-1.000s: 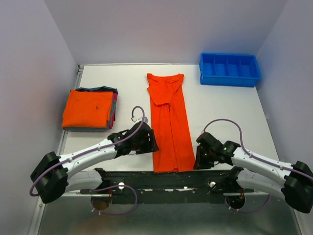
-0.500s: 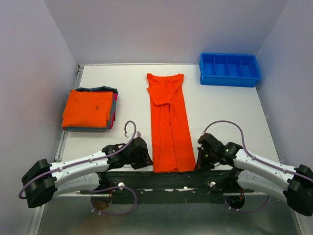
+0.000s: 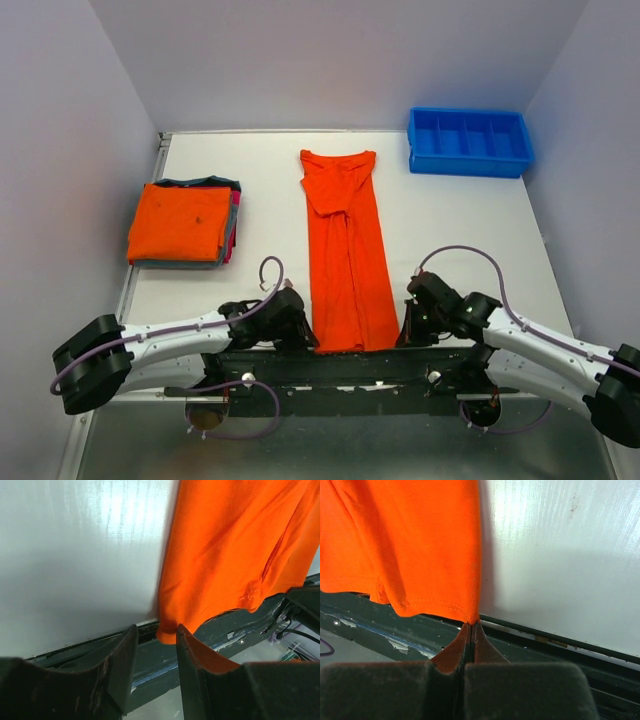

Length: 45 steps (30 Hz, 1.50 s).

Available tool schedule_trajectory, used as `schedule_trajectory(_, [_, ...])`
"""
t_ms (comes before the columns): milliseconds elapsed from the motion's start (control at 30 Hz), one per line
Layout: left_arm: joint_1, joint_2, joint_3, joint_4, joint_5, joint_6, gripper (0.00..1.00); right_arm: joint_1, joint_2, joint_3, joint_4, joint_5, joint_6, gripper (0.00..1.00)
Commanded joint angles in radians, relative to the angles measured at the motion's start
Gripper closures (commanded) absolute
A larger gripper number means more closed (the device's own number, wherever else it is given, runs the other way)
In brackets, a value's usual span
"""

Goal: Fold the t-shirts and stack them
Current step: Grab the bottom of the folded rectangular tshirt with both arms, then fold the folded rectangular tshirt in 1/3 of the way

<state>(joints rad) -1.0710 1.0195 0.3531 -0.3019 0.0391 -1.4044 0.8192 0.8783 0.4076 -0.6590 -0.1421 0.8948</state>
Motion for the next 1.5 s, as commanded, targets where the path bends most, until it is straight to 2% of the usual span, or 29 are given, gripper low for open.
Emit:
schedule_trajectory(0, [-0.012, 0.059, 0.006, 0.115, 0.042, -0.016, 0.54, 0.008, -0.021, 0.004, -0.027, 0.01, 0.01, 0.99])
schedule_trajectory(67, [-0.015, 0.077, 0.006, 0.125, 0.045, -0.019, 0.59, 0.008, -0.027, 0.002, -0.033, 0.01, 0.013, 0.99])
schedule_trajectory(100, [-0.017, 0.082, 0.007, 0.127, 0.045, -0.019, 0.65, 0.008, -0.03, 0.002, -0.037, 0.013, 0.013, 0.99])
schedule_trajectory(200, [-0.017, 0.065, 0.009, 0.124, 0.042, -0.021, 1.0, 0.008, -0.044, 0.013, -0.054, 0.015, 0.015, 0.99])
schedule_trajectory(400, [-0.004, -0.051, 0.021, 0.13, 0.021, -0.054, 1.0, 0.006, -0.041, 0.127, -0.099, 0.082, -0.02, 0.99])
schedule_trajectory(533, [0.06, -0.116, 0.049, 0.136, 0.012, -0.039, 1.0, -0.006, -0.003, 0.227, -0.102, 0.137, -0.053, 0.99])
schedule_trajectory(667, [0.17, -0.156, 0.081, 0.121, -0.002, 0.014, 1.0, -0.092, 0.088, 0.341, -0.105, 0.128, -0.118, 0.99])
schedule_trajectory(800, [0.291, -0.157, 0.116, 0.156, -0.082, 0.054, 1.0, -0.222, 0.194, 0.428, -0.053, 0.059, -0.203, 0.99])
schedule_trajectory(900, [0.357, -0.087, 0.168, 0.208, -0.136, 0.084, 1.0, -0.322, 0.309, 0.514, -0.014, 0.021, -0.26, 0.99])
schedule_trajectory(1033, [0.448, 0.066, 0.251, 0.282, -0.148, 0.122, 1.0, -0.385, 0.509, 0.66, 0.001, 0.003, -0.312, 0.99])
schedule_trajectory(1200, [0.545, 0.246, 0.308, 0.426, -0.081, 0.151, 1.0, -0.42, 0.721, 0.838, 0.001, -0.008, -0.335, 0.99])
schedule_trajectory(1467, [0.612, 0.439, 0.406, 0.517, 0.018, 0.188, 1.0, -0.445, 0.887, 0.977, -0.019, 0.026, -0.332, 0.99])
